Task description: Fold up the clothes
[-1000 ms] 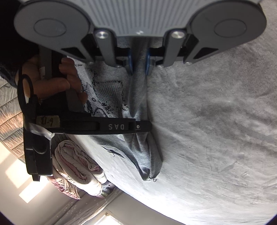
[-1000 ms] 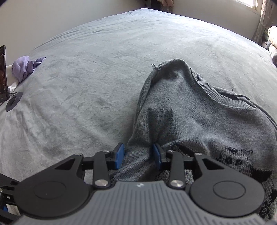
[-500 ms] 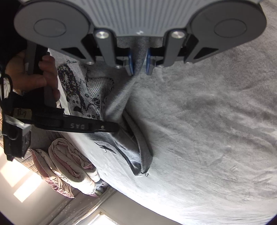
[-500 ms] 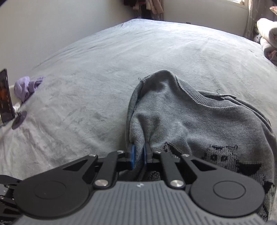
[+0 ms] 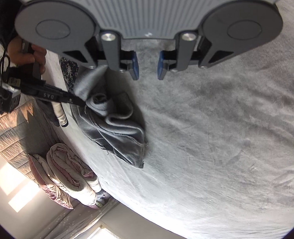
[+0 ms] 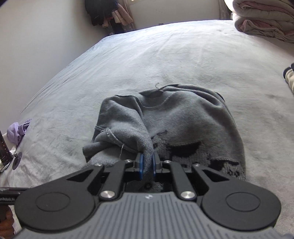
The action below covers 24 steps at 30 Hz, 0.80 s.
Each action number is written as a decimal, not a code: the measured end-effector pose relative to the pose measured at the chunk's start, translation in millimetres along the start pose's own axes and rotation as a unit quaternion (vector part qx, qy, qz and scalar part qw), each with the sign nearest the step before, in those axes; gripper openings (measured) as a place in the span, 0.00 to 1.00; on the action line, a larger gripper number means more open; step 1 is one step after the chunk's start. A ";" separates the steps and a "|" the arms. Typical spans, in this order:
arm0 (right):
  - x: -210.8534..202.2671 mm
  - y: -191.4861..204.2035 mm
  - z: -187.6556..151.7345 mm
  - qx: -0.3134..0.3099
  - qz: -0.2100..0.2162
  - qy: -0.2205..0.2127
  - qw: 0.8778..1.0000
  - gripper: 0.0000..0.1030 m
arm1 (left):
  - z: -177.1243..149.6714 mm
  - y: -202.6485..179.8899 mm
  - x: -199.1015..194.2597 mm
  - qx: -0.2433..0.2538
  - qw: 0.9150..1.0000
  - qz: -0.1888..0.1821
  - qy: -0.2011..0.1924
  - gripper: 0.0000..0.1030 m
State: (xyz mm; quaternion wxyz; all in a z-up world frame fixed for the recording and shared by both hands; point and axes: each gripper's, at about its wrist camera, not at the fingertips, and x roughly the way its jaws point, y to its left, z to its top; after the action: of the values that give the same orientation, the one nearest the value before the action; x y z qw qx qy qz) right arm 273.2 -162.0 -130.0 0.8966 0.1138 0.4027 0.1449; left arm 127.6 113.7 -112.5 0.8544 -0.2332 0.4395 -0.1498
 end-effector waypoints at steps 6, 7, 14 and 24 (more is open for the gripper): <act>8.4 -6.5 -14.0 0.008 0.001 0.006 1.000 0.10 | 25.0 -8.5 33.8 0.002 1.000 0.015 0.019 0.26; 9.2 -7.5 -14.2 0.009 0.002 0.005 1.000 0.10 | 27.6 -10.8 37.3 0.003 1.000 0.015 0.018 0.26; 9.9 -13.7 -15.7 0.016 0.018 0.001 1.000 0.16 | 44.1 -20.3 64.5 -0.021 1.000 0.004 0.018 0.29; 4.5 -9.5 -11.8 -0.001 0.024 0.003 1.000 0.19 | 43.7 -42.6 77.1 -0.020 0.998 -0.064 0.022 0.47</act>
State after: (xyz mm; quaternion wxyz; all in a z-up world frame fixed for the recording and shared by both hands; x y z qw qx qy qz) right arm 268.8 -168.2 -143.8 0.8919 0.1221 0.4023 0.1667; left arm 205.2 53.7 -120.4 0.8286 -0.2745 0.4450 -0.2002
